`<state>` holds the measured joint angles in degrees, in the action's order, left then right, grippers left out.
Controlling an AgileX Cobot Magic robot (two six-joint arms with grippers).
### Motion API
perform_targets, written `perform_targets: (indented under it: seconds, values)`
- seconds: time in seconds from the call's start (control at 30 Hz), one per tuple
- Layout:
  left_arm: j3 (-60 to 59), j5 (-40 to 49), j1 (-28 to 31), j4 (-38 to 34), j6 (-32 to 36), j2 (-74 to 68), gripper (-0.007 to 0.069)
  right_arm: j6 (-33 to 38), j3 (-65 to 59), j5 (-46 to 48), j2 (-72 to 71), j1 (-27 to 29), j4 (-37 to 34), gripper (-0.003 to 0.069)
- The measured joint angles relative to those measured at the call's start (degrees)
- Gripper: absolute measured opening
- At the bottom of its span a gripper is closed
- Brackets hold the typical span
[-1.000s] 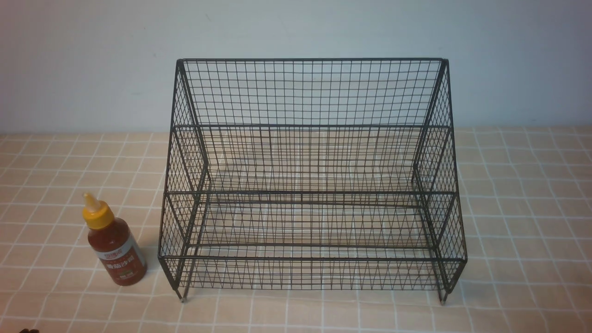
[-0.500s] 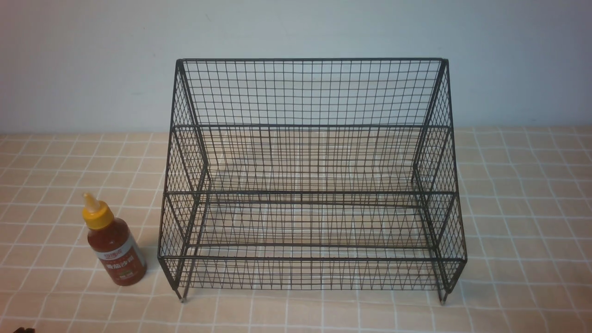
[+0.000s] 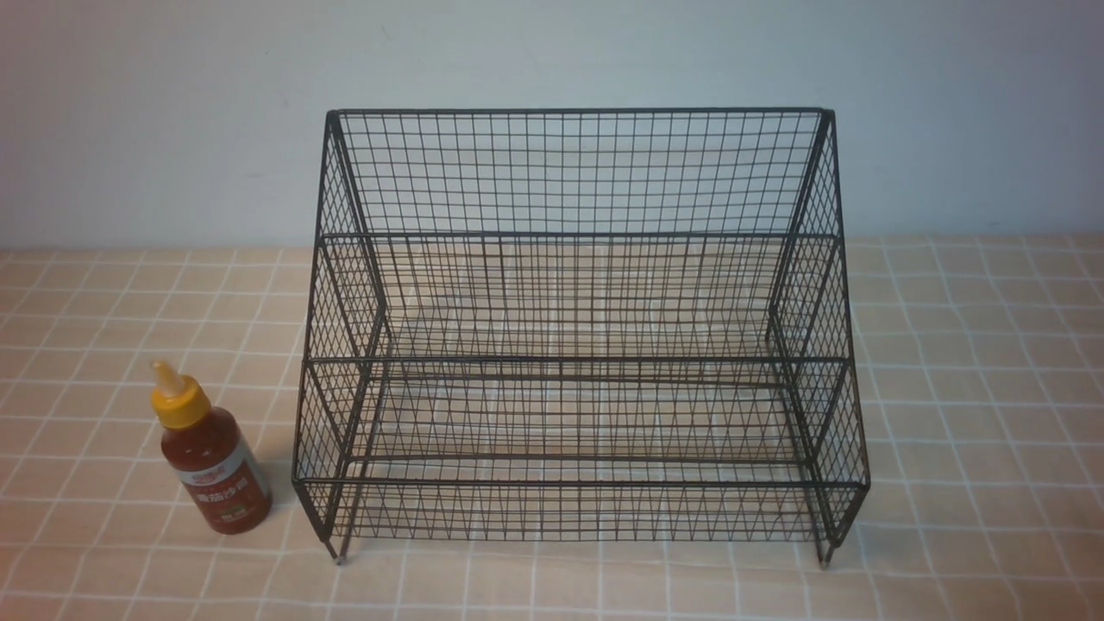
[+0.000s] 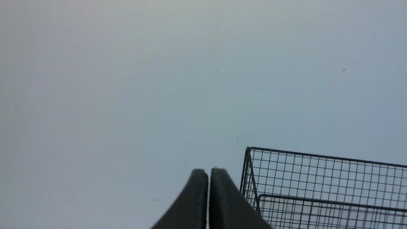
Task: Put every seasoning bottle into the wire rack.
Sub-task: Use the left arm to grab the condiment bottle closest to it
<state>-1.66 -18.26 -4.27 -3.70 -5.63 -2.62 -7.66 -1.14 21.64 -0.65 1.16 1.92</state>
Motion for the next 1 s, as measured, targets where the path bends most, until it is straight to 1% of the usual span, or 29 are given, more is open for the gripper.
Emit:
perform_targets:
  seconds: [0.07,0.13,0.2,0.27,0.37,0.43,0.47,0.5,0.53,0.6,0.67,0.7,0.8,0.87,0.93,0.97,1.0]
  values:
    - [0.0,-2.94,0.0,0.07,0.0,-4.84,-0.0007,0.0,0.0,0.0,0.0,0.0,0.0,-0.0015]
    - [0.0,-5.78,0.0,0.38,0.0,-12.72,-0.0001,0.0,0.0,0.0,0.0,0.0,0.0,-0.0015]
    - [0.49,-6.85,0.0,0.91,0.0,-18.05,0.0015,0.0,0.0,0.0,0.0,0.0,-0.05,-0.0015]
    - [1.66,-8.54,0.0,1.93,0.0,-24.91,0.005,0.0,0.0,0.0,0.0,0.0,-0.05,-0.0015]
    - [4.32,-11.54,0.0,3.03,-0.05,-34.7,0.0134,0.0,0.0,0.0,0.0,0.0,-0.05,-0.0015]
    - [6.5,-13.59,0.0,3.18,-0.28,-41.0,0.0221,0.0,0.0,0.0,0.0,0.0,-0.05,-0.0015]
    - [7.27,-14.13,0.0,3.18,-0.39,-43.04,0.0255,0.0,0.0,0.0,0.0,0.0,-0.05,-0.0015]
    - [7.47,-14.4,0.0,3.18,-0.39,-43.53,0.0273,0.0,0.0,0.0,0.0,0.0,-0.05,-0.0015]
    - [8.84,-15.32,0.0,3.23,-0.39,-47.35,0.0342,0.0,0.0,0.0,0.0,0.0,-0.05,-0.0015]
    - [10.0,-16.54,0.0,3.23,-0.39,-50.99,0.0397,0.0,0.0,0.0,0.0,0.0,-0.05,-0.0015]
    - [11.42,-19.58,0.0,3.18,0.49,-56.86,0.0472,0.0,0.0,0.0,0.0,0.0,-0.05,-0.0015]
    - [11.52,-20.21,0.0,3.09,0.76,-57.76,0.0479,0.0,0.0,0.0,0.0,0.0,-0.05,-0.0015]
    - [12.81,-26.66,0.0,3.01,1.73,-64.72,0.0506,0.0,0.0,0.0,0.0,0.0,-0.05,-0.0015]
    - [13.76,-30.95,0.0,2.52,1.83,-69.4,0.0509,0.0,0.0,0.0,0.0,0.0,-0.05,-0.0015]
    - [14.16,-33.14,0.0,1.73,1.84,-72.18,0.0509,0.0,0.0,0.0,0.0,0.0,-0.05,-0.0015]
    - [14.42,-35.95,0.0,-0.39,1.91,-76.25,0.05,0.0,0.0,0.0,0.0,0.0,-0.05,-0.0015]
    - [14.42,-35.95,0.0,-0.39,1.91,-76.25,0.0498,0.0,0.0,0.0,0.0,0.0,-0.05,-0.0015]
